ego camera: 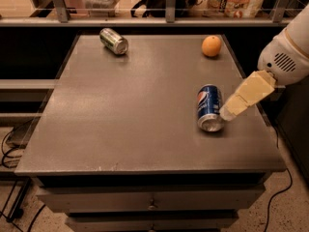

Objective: Pick pepsi can

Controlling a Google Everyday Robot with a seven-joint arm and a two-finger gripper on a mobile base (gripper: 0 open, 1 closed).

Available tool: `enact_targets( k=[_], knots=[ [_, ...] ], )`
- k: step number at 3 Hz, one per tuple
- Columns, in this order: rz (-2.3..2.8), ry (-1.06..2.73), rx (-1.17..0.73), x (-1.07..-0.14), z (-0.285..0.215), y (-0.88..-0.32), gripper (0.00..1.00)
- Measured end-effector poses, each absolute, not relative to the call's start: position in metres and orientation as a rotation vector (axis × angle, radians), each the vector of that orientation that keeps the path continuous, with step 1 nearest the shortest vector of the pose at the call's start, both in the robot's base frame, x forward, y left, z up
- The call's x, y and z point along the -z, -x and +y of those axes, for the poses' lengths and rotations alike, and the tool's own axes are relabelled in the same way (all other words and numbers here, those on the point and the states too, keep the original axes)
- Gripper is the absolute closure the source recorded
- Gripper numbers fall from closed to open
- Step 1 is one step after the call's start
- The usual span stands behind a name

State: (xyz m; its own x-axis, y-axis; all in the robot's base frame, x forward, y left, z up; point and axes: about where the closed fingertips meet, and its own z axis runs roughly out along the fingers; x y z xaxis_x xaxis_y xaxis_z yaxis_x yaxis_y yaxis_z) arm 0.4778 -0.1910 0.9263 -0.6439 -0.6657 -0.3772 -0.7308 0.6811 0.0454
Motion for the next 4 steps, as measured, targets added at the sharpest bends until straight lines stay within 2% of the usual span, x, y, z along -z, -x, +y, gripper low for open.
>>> enact_targets(
  k=[1,4],
  knots=[
    [2.566,1.1,-0.286,-0.925,-0.189,-0.478,0.0],
    [2.67,0.951,-0.475,-0.866,-0.118,-0.512,0.02]
  ],
)
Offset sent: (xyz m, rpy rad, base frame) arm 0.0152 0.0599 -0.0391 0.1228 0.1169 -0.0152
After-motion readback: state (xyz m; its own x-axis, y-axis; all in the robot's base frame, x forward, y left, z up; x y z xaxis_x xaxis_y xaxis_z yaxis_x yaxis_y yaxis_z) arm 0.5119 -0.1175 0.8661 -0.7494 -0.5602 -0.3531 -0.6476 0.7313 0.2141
